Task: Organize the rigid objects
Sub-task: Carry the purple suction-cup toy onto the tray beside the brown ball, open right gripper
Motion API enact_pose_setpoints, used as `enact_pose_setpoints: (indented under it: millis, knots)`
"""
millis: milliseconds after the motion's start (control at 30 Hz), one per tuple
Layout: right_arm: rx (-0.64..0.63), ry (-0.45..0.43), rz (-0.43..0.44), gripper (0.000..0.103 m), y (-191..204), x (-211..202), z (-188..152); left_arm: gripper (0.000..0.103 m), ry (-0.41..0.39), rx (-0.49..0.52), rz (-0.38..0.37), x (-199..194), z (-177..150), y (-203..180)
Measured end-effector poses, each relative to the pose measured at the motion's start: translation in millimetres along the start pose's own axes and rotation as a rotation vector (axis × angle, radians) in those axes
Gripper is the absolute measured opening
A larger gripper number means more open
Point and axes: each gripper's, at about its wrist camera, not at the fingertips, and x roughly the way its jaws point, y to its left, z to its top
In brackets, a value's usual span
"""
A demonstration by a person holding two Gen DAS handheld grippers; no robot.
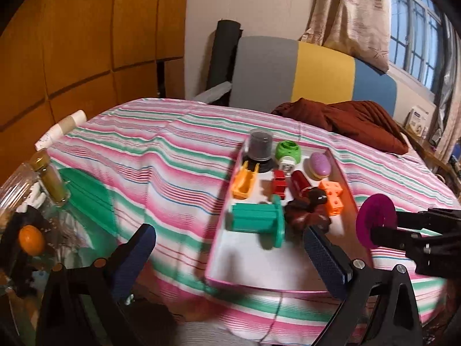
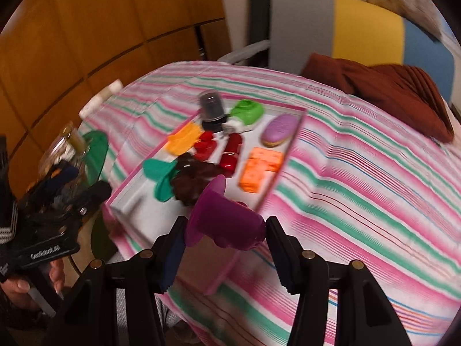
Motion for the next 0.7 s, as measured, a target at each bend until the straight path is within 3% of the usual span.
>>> enact_pose_setpoints:
  millis: [333, 700]
  knots:
    - [-0.116, 0.091, 0.011, 0.055, 37, 29, 1, 0.103, 0.031, -0.034, 0.101, 3, -1, 20]
    - [-0.096, 0.137, 0.020, 0.056, 38, 37, -6, 0.103, 0.040, -0.049, 0.153, 1, -2, 27]
